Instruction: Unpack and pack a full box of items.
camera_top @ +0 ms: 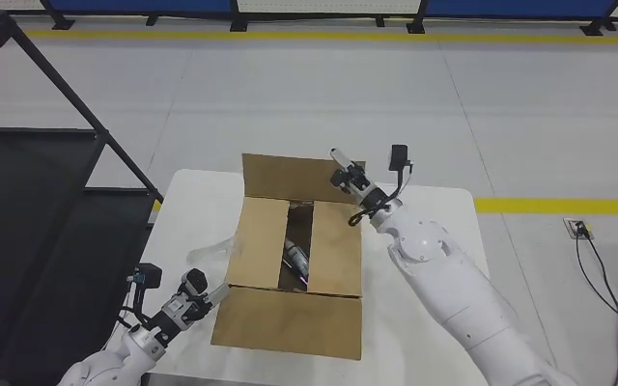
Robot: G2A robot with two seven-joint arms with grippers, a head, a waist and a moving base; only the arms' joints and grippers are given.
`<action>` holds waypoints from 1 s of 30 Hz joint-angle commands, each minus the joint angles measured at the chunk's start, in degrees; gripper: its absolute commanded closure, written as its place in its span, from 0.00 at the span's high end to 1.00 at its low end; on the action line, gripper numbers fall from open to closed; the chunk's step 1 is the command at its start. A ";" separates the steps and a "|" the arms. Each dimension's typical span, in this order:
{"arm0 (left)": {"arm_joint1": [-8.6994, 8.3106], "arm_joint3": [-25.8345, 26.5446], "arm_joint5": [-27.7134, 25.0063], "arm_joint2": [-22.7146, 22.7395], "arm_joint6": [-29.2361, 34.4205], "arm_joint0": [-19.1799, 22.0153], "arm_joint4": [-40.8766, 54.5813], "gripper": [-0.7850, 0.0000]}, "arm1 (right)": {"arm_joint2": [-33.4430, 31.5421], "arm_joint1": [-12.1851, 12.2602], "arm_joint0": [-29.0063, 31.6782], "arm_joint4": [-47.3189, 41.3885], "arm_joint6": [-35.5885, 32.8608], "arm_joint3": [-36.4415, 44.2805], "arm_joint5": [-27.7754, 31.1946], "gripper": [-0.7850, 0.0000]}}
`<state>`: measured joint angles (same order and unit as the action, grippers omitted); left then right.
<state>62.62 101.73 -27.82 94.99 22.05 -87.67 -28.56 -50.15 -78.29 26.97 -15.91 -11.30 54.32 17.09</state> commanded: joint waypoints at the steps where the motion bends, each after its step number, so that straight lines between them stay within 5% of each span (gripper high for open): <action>1: 0.00 0.00 0.00 0.00 0.00 0.00 0.00 1.00 | 0.93 -1.10 -2.55 -1.22 0.28 -3.87 -2.70 1.00; 18: 0.00 0.00 0.00 0.00 0.00 0.00 0.00 1.00 | 5.64 -9.28 -13.12 -7.14 -7.40 -28.35 -5.75 1.00; 30: 0.00 0.00 0.00 0.00 0.00 0.00 0.00 1.00 | 5.02 -11.40 -15.25 -7.81 -16.93 -35.04 -2.48 1.00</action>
<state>62.62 101.73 -27.82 94.99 22.05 -87.67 -28.56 -44.99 -89.63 11.85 -23.62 -26.93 19.79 14.49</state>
